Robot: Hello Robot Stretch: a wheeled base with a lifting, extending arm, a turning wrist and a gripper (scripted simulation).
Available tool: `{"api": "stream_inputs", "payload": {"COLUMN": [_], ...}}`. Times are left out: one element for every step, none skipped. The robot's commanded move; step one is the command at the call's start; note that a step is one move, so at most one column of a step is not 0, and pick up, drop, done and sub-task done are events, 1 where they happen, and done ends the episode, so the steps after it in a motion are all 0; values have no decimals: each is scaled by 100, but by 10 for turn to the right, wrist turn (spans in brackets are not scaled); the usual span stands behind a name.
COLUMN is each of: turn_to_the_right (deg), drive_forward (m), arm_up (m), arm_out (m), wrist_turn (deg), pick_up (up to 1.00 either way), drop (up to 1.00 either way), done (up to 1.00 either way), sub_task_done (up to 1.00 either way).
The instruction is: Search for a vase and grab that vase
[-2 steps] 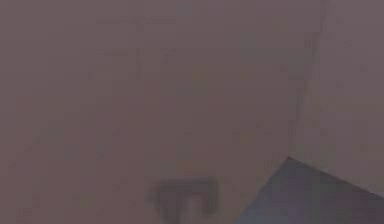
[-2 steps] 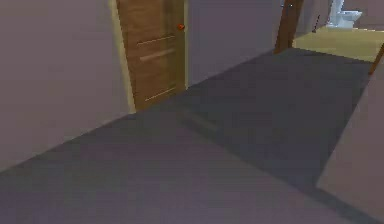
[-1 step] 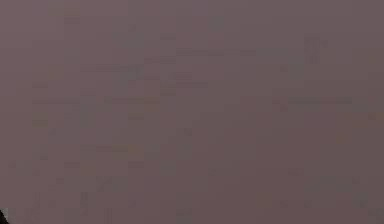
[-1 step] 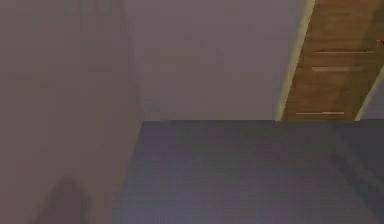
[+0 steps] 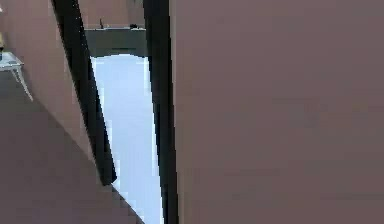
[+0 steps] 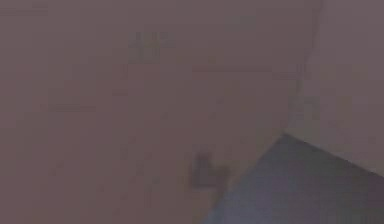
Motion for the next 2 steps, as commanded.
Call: {"api": "stream_inputs", "payload": {"turn_to_the_right": [-450, 0], "drive_forward": [0, 75], "arm_up": [0, 0], "arm_out": [0, 0], "wrist_turn": [0, 0], "pick_up": [0, 0], "drop": [0, 0], "done": [0, 0], "sub_task_done": [0, 0]}}
